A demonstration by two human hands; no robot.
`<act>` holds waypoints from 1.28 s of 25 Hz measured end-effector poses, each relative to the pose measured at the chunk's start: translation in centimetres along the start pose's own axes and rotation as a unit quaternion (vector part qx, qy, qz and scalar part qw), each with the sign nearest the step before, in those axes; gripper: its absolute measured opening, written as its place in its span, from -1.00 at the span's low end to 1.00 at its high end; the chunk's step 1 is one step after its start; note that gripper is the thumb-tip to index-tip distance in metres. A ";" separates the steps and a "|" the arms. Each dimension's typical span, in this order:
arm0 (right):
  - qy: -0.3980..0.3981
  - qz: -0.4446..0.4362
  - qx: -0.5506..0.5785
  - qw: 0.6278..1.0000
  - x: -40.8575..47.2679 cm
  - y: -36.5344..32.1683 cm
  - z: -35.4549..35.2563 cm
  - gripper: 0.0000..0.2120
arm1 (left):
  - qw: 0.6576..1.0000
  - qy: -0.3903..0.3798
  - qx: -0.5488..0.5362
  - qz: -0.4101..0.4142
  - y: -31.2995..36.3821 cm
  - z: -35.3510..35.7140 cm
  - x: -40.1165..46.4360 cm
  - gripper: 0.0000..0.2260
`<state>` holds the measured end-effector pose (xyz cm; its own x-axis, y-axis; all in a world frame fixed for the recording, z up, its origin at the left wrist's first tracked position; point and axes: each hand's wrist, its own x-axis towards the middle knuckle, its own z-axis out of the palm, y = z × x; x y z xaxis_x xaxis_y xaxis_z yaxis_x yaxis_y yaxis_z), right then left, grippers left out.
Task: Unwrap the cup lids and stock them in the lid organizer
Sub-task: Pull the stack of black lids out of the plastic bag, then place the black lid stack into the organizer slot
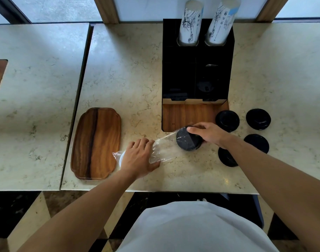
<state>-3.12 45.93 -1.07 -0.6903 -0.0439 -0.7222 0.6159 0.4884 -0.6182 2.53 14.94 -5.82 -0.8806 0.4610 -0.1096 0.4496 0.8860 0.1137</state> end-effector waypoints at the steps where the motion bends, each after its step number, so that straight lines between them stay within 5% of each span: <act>1: 0.004 0.003 -0.009 1.000 0.0 0.1 -0.2 -0.53 | 1.000 0.001 0.000 0.001 0.0 0.0 0.0 -0.26; 8: 0.023 0.024 0.005 0.999 -0.1 0.0 -2.1 -0.76 | 1.000 0.011 0.005 0.004 0.0 0.2 0.1 -0.25; 16: -0.038 0.050 0.031 0.998 -0.9 0.5 -3.1 -0.72 | 1.000 0.006 0.003 -0.007 0.1 0.1 0.0 -0.25; 23: 0.018 0.018 -0.052 0.998 -1.7 1.2 -4.1 -0.76 | 1.000 -0.005 0.001 -0.008 0.2 -0.2 0.1 -0.26; 32: 0.065 -0.033 0.177 0.982 -1.1 1.2 -6.9 -0.79 | 0.998 -0.001 -0.010 -0.064 1.0 -0.2 0.8 -0.27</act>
<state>-4.27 52.61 1.10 -0.7616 0.0566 -0.6456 0.6456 0.1534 -0.7481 2.22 16.22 -5.63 -0.9302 0.3444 -0.1266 0.3305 0.9363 0.1191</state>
